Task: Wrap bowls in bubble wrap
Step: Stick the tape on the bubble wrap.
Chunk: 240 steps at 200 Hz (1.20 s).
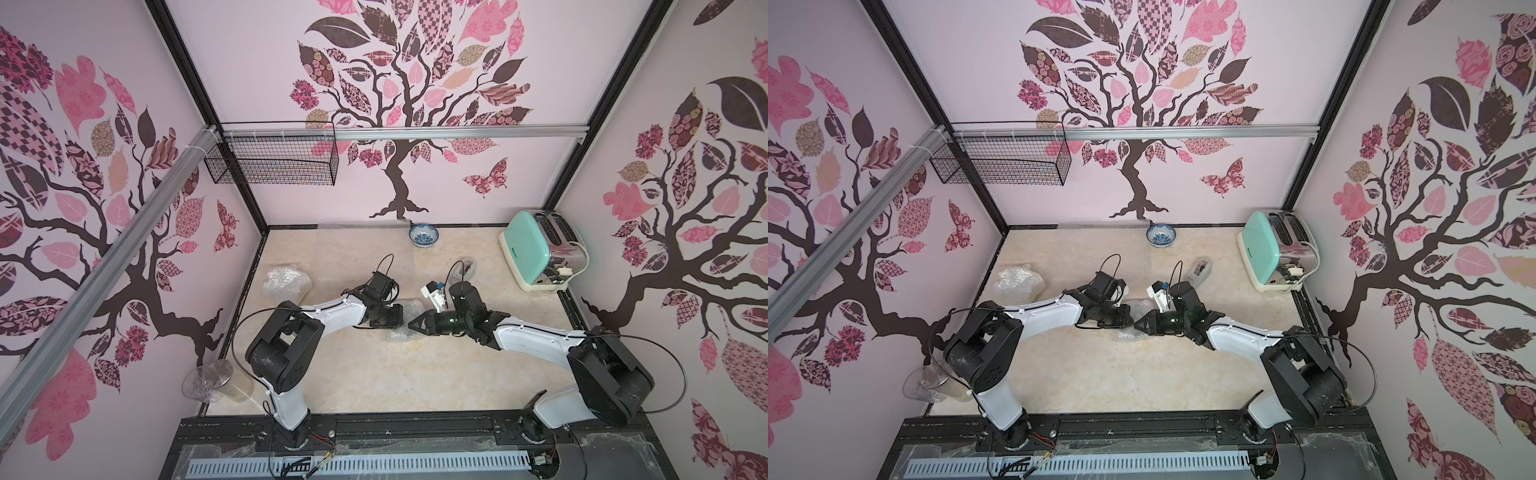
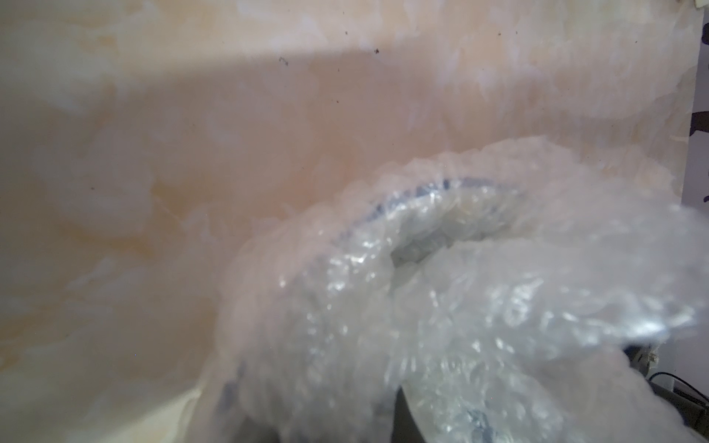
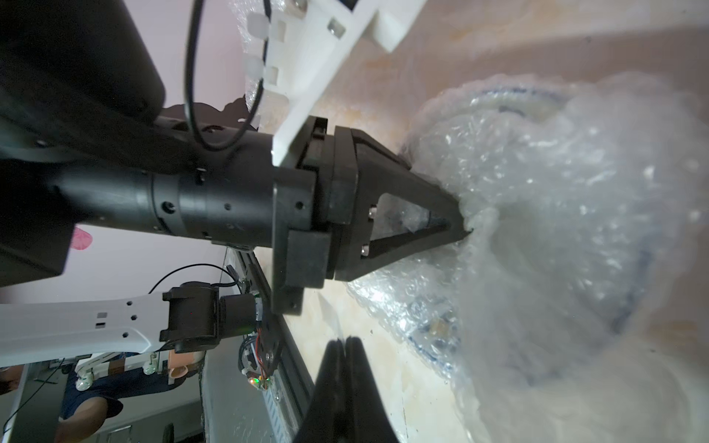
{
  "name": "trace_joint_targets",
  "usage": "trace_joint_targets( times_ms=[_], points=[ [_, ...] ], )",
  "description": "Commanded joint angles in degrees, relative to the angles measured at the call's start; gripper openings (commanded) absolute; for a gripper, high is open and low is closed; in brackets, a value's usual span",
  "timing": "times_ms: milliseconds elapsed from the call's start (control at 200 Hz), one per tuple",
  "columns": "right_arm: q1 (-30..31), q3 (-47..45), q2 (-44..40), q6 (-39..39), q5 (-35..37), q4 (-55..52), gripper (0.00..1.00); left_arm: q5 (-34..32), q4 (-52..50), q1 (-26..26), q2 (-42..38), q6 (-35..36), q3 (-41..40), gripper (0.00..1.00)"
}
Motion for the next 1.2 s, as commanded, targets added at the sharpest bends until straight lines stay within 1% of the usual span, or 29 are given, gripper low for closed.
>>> trace_joint_targets(
  times_ms=[0,305,725,995,1196],
  points=[
    [0.4,0.28,1.05,-1.94,1.89,-1.53,0.0,-0.68,-2.42,0.18,-0.15,0.04,-2.05,0.09],
    [0.45,1.37,3.02,-1.55,2.72,-0.95,0.0,-0.46,-1.84,0.24,-0.33,-0.05,-2.66,0.08],
    [0.51,5.49,7.43,-2.19,4.45,-1.98,0.0,-0.42,-1.74,0.32,-0.08,0.04,-2.72,0.08],
    [0.56,7.25,10.82,-1.96,4.06,-0.64,0.0,-0.44,-1.45,0.4,-0.12,0.04,-2.88,0.08],
    [0.59,8.5,12.99,-3.39,7.04,-1.78,0.0,-0.42,-1.67,0.41,-0.34,0.21,-2.87,0.08]
  ],
)
